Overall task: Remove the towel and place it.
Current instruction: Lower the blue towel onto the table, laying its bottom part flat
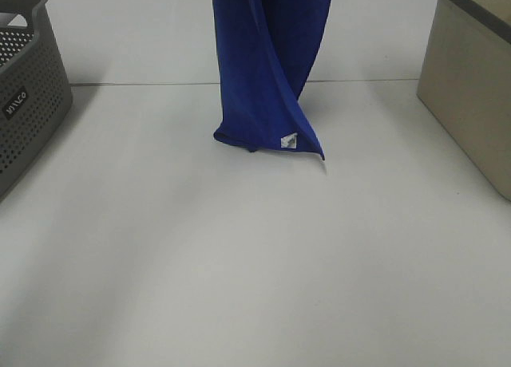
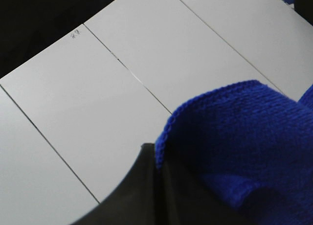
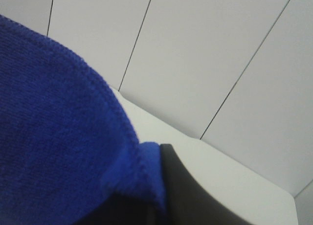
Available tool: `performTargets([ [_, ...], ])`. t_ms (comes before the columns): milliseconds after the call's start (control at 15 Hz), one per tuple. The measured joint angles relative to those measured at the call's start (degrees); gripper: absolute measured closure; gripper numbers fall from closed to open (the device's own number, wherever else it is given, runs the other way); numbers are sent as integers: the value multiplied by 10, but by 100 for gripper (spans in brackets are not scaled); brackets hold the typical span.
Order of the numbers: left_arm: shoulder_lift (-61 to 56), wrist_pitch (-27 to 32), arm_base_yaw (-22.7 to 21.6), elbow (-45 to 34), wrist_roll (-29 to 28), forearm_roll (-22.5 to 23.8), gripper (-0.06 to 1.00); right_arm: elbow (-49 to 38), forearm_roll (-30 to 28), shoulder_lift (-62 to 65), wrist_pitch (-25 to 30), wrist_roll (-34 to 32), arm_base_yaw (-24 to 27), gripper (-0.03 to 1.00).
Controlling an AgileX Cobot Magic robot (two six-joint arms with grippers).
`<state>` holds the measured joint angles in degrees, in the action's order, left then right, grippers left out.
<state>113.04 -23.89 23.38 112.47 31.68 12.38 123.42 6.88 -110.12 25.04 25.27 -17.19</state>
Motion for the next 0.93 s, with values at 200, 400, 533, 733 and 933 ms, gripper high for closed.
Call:
performTargets([
  [200, 46, -61, -33, 14, 0, -29, 94, 0, -1, -24, -95, 17, 0, 95],
  [400, 104, -64, -41, 80, 0, -29, 94, 0, -1, -51, -155, 30, 0, 95],
  [533, 128, -60, -41, 117, 0, -24, 94, 6, -9, -74, -180, 32, 0, 95],
  [733, 182, -58, -50, 201, 0, -20, 94, 26, -11, -101, -220, 32, 2, 95],
  [933, 215, -54, -68, 268, -1, -19, 94, 54, -11, -118, -264, 32, 11, 95],
])
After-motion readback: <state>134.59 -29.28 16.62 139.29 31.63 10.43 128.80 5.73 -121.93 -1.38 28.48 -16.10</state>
